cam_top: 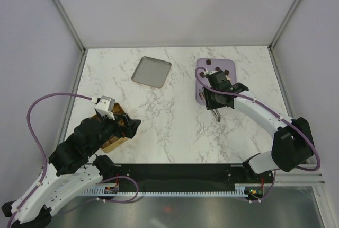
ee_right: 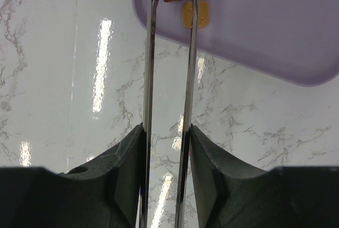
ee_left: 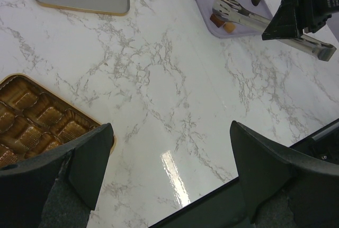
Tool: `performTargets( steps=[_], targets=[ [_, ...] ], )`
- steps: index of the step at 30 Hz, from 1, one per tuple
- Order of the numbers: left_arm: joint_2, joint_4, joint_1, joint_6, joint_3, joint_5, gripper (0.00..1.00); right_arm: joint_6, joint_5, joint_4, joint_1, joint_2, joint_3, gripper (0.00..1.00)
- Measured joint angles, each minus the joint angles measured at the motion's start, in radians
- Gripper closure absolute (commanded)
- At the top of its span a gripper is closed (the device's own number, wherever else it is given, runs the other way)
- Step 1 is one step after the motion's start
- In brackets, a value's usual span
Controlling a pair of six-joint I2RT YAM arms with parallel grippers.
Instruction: Pack the chocolate
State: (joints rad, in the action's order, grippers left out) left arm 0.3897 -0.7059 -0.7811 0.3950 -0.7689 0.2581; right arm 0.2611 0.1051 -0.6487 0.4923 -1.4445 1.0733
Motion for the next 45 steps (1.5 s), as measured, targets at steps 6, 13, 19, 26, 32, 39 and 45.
performTargets(
  steps=[6,13,19,26,32,39,45],
  targets=[
    [0.002,0.000,0.000,0.000,0.000,0.000,0.00,-0.004,-0.008,0.008,0.000,-0.010,-0.008,0.53],
    [0.006,0.000,0.000,0.000,0.000,0.002,0.00,-0.004,-0.022,0.013,0.000,-0.010,-0.011,0.50],
    [0.008,0.000,0.000,0.000,0.000,0.002,0.00,-0.004,-0.023,0.013,-0.002,-0.010,-0.013,0.50],
    [0.010,0.000,0.000,0.000,0.000,0.002,0.00,-0.004,-0.021,0.013,-0.003,-0.010,-0.013,0.60],
    [0.015,0.000,0.000,0.000,0.000,0.003,0.00,0.003,-0.023,0.002,-0.004,-0.010,-0.004,0.69],
    [0.076,-0.009,0.000,0.000,-0.057,0.002,0.00,0.008,-0.072,-0.014,-0.003,-0.010,0.124,0.72],
    [0.141,-0.007,0.000,0.000,-0.256,0.002,0.00,0.043,-0.132,0.033,0.061,-0.055,0.247,0.73]
  ],
)
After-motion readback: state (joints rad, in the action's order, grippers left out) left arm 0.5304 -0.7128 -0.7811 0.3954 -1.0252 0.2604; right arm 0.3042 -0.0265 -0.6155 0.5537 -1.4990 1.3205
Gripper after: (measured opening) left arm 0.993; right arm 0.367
